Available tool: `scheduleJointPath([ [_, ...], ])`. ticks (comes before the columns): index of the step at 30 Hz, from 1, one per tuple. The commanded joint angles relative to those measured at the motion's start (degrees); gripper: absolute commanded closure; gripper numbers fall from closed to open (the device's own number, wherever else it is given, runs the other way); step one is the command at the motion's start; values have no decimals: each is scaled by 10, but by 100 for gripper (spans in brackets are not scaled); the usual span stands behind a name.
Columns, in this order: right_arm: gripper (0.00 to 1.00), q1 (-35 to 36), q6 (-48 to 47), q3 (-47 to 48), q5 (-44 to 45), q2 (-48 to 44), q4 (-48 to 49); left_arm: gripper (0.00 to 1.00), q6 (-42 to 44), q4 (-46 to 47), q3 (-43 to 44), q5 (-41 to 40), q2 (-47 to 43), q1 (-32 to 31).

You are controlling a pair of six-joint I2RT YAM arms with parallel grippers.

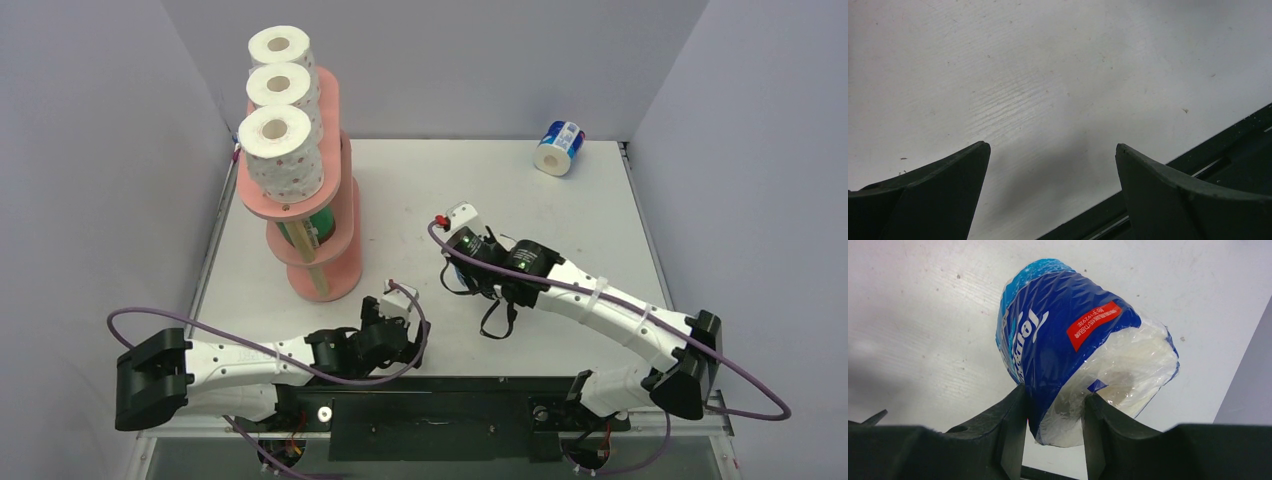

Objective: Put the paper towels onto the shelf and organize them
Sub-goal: Place the paper towel at the center of the board.

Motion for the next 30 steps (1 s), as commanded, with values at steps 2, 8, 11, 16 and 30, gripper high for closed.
scheduleJointPath([
  [2,77,16,-24,27,-3,38,-19,4,-23,32,-1,-29,-13,-3],
  [8,77,32,-34,36,-15,77,-32,4,-24,30,12,-25,13,-8],
  [11,76,41,-37,49,-14,100,-46,4,-23,31,12,-26,14,-12],
  [16,75,46,-47,42,-23,126,-39,4,-27,32,5,-30,9,-14],
  [30,67,26,-39,-25,-68,152,33,4,-44,17,3,-33,27,-14],
])
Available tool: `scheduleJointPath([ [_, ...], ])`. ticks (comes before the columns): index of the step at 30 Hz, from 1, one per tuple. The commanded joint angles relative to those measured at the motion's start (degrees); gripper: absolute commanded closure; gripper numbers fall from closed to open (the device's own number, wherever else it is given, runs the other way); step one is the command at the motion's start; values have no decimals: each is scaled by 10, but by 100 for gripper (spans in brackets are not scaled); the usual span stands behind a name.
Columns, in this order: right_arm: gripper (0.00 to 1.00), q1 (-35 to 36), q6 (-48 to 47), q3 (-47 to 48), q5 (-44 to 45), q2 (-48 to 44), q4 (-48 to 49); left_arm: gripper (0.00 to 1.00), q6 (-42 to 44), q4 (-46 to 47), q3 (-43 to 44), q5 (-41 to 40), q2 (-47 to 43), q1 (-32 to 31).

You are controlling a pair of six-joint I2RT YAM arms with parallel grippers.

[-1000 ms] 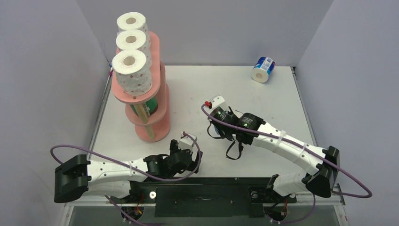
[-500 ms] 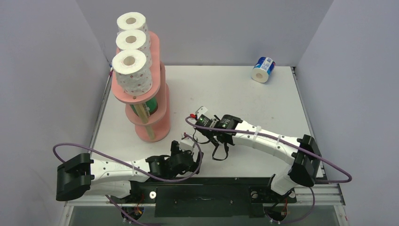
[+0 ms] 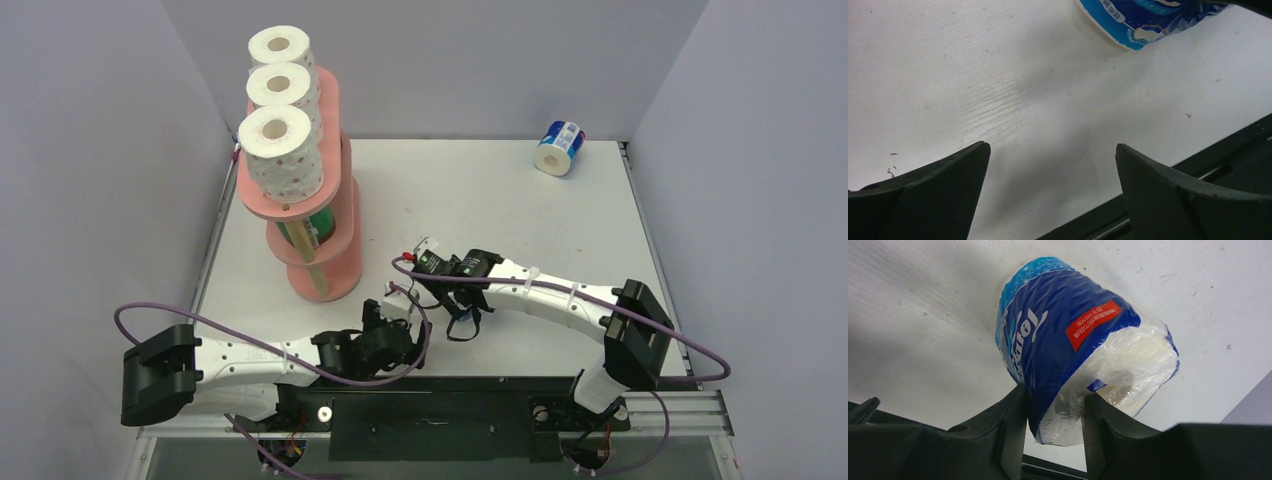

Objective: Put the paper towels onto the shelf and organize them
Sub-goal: Place the paper towel at the center of the board.

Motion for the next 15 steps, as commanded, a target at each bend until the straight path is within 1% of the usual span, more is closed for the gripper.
scheduleJointPath([
  [1,65,-5,0,-9,4,7,34,4,-10,7,7,-9,15,-3],
  [7,53,-8,4,-13,6,-3,39,4,-12,3,17,-13,36,-3],
  [10,41,-8,4,-12,0,-27,38,4,-13,-1,22,-13,39,-3],
  [12,35,-8,4,-8,-4,-45,34,4,-12,-2,22,-13,40,-3],
  [15,32,-8,5,1,-14,-68,24,4,-12,0,22,-12,37,-3],
])
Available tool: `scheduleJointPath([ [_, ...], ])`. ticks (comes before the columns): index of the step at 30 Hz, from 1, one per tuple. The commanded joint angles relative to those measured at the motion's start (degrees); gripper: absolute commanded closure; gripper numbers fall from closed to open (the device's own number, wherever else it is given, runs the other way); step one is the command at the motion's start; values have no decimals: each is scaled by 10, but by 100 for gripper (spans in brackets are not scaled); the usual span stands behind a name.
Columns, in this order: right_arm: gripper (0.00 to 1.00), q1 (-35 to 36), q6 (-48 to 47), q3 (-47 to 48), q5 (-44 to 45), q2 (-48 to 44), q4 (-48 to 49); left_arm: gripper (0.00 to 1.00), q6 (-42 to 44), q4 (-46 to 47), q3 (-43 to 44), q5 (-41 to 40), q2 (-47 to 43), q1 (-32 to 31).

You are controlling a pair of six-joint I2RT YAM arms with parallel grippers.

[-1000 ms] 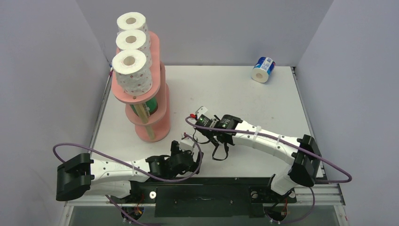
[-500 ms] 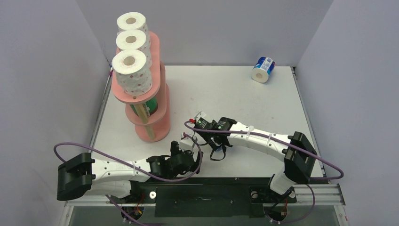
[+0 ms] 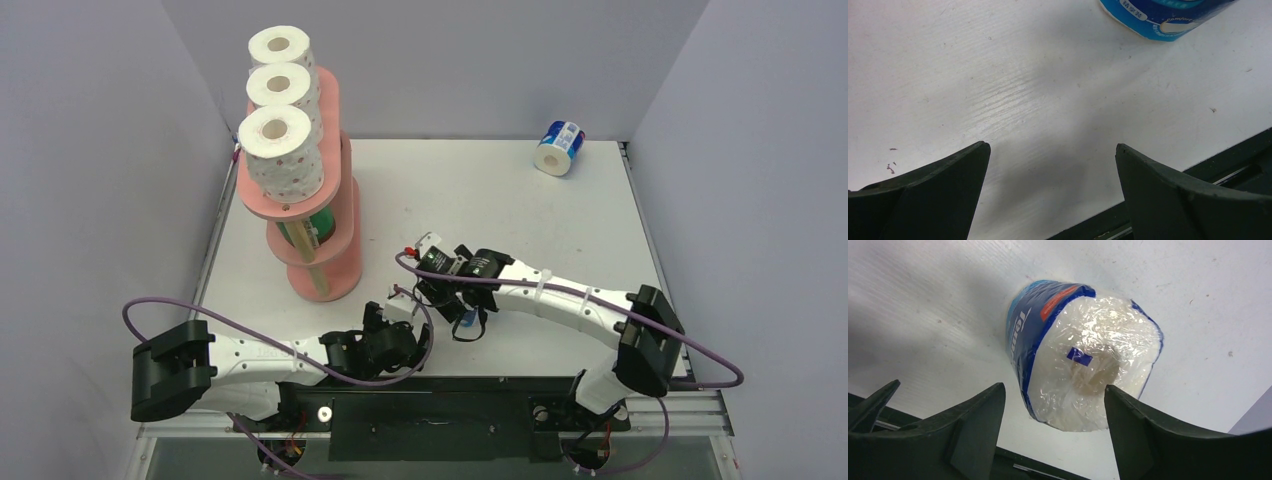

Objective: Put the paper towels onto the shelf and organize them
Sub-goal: Place the paper towel at the center of the board, then pick up the paper towel from the center of the board.

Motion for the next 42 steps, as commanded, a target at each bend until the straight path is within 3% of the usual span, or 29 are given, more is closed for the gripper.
scheduleJointPath([
  [1,31,-4,6,15,-7,-72,-6,4,-10,2,21,-9,-3,-3],
  [6,30,-25,28,13,7,-132,5,4,-12,3,21,-9,-1,-3],
  [9,31,-99,70,-35,18,-193,89,4,-13,7,23,-7,8,-3],
  [11,31,-169,120,-99,-11,-226,143,3,-16,0,27,-6,12,-3],
  [16,35,-315,209,-202,-187,-301,273,3,-33,-16,20,-27,5,-7],
  [28,32,-322,202,-277,-267,-304,325,3,-77,-17,-25,-32,-2,-9],
  [42,33,-248,179,-246,-177,-237,296,2,-122,-65,-27,-30,-2,-34],
])
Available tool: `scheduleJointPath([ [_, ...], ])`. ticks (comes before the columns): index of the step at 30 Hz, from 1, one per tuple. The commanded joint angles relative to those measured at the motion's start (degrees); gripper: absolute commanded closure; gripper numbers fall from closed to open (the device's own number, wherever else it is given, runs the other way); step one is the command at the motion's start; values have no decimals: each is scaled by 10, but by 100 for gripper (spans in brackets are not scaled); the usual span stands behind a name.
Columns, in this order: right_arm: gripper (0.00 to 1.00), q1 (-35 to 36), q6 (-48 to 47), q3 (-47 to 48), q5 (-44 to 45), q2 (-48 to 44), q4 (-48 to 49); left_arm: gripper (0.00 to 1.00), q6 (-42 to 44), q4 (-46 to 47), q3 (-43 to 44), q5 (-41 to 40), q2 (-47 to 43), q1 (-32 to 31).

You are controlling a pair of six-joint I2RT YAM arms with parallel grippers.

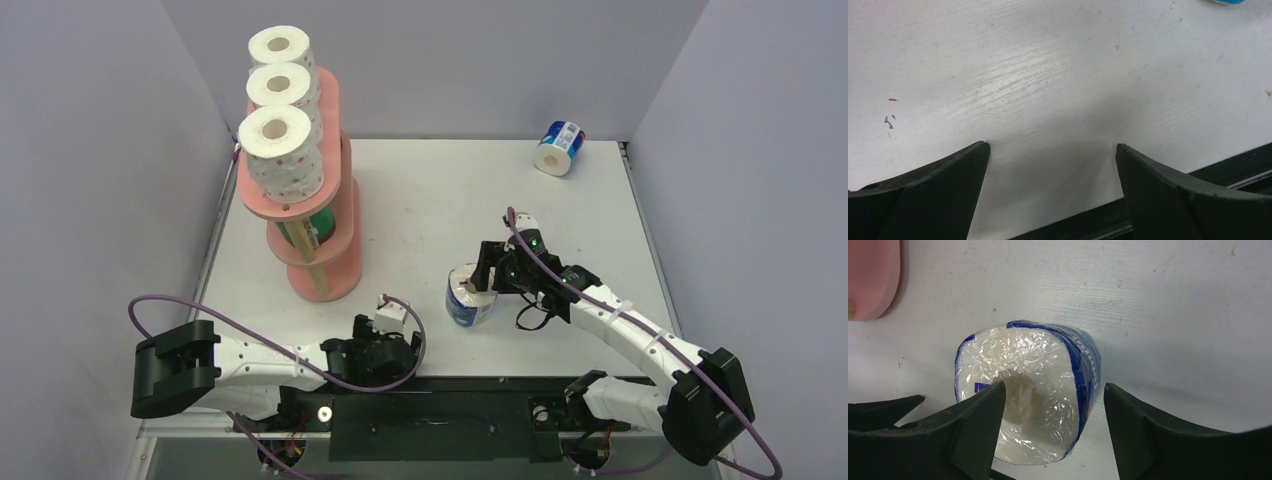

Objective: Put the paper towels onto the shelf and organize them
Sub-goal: Pick up the paper towel from the center of the board.

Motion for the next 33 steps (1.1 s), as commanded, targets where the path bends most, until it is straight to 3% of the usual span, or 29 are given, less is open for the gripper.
scheduleJointPath([
  [1,33,19,-8,27,61,13,-2,2,-29,-19,2,-7,-7,-10],
  [9,40,38,-2,10,100,9,-7,2,-29,-21,3,-11,2,-15],
  [14,51,45,5,11,98,23,-3,2,-23,-20,7,-11,9,-15],
  [22,48,57,2,32,96,52,-17,2,-18,-17,6,-11,7,-14],
  [29,63,62,11,45,104,61,-13,2,-17,-16,5,-13,5,-14],
  [33,69,62,12,107,117,67,-16,2,-21,-27,10,-12,9,-15],
])
